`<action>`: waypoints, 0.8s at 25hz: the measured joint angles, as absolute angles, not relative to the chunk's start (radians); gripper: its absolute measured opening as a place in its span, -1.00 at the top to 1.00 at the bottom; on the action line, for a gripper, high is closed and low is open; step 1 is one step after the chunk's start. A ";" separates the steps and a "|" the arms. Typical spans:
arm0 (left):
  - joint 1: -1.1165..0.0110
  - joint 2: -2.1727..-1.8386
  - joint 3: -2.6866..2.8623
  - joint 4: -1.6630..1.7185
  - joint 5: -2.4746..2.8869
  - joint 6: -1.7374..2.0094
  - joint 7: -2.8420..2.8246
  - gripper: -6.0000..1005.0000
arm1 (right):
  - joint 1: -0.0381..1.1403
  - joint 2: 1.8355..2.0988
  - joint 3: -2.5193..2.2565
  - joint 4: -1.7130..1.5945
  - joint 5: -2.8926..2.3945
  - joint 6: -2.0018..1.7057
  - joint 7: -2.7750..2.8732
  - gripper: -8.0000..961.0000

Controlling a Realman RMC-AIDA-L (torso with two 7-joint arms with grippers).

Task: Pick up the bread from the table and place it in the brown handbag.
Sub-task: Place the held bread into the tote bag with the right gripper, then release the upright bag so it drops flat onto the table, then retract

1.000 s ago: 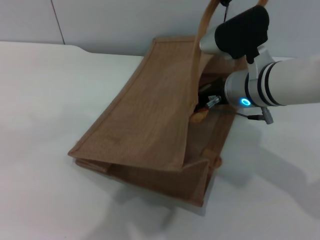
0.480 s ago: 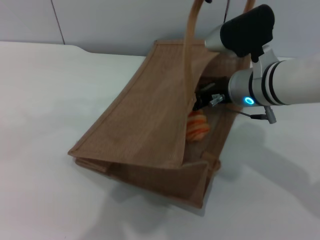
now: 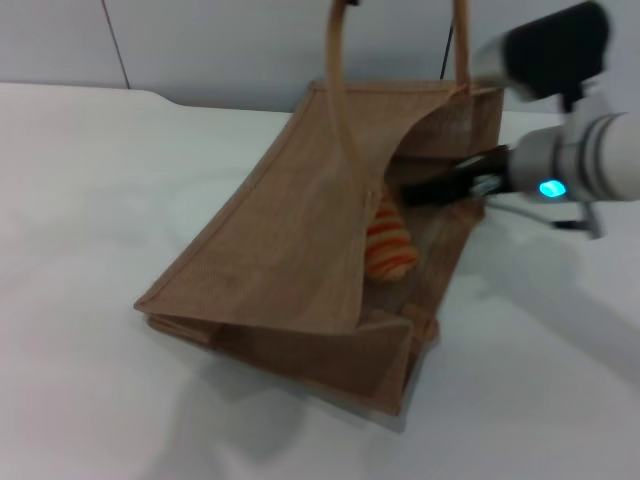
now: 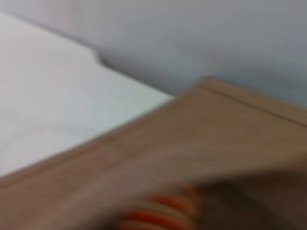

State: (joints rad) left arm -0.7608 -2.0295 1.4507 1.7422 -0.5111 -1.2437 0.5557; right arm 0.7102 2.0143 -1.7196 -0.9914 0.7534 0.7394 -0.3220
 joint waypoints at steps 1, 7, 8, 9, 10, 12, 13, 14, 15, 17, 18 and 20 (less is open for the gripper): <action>-0.754 -2.029 1.440 1.739 -0.511 -1.244 0.557 0.67 | 0.689 2.015 -1.681 -1.013 0.717 0.757 -0.322 -0.83; -0.722 -2.030 1.392 1.728 -0.512 -1.239 0.561 0.65 | 0.578 2.020 -1.512 -1.112 0.540 0.802 -0.314 -0.83; -0.710 -2.029 1.387 1.727 -0.512 -1.232 0.561 0.65 | 0.565 2.020 -1.494 -1.115 0.521 0.791 -0.314 -0.83; -0.703 -2.029 1.385 1.726 -0.512 -1.228 0.562 0.64 | 0.557 2.020 -1.483 -1.116 0.506 0.780 -0.314 -0.83; -0.697 -2.029 1.382 1.723 -0.512 -1.221 0.563 0.64 | 0.547 2.020 -1.468 -1.117 0.492 0.769 -0.313 -0.83; -0.690 -2.029 1.380 1.710 -0.513 -1.209 0.564 0.63 | 0.530 2.020 -1.437 -1.120 0.472 0.749 -0.313 -0.82; -0.689 -2.029 1.380 1.703 -0.514 -1.204 0.564 0.63 | 0.525 2.020 -1.422 -1.120 0.470 0.744 -0.313 -0.82; -0.688 -2.029 1.380 1.697 -0.515 -1.199 0.564 0.63 | 0.522 2.020 -1.408 -1.120 0.469 0.741 -0.313 -0.82; -0.688 -2.029 1.378 1.691 -0.517 -1.194 0.565 0.62 | 0.521 2.020 -1.400 -1.118 0.468 0.740 -0.314 -0.82; -0.688 -2.029 1.374 1.682 -0.519 -1.180 0.567 0.61 | 0.524 2.020 -1.393 -1.110 0.468 0.738 -0.317 -0.82; -0.687 -2.030 1.373 1.679 -0.520 -1.170 0.568 0.61 | 0.525 2.020 -1.394 -1.107 0.468 0.736 -0.318 -0.82; -0.686 -2.032 1.376 1.672 -0.522 -1.143 0.577 0.60 | 0.529 2.020 -1.397 -1.099 0.468 0.731 -0.318 -0.81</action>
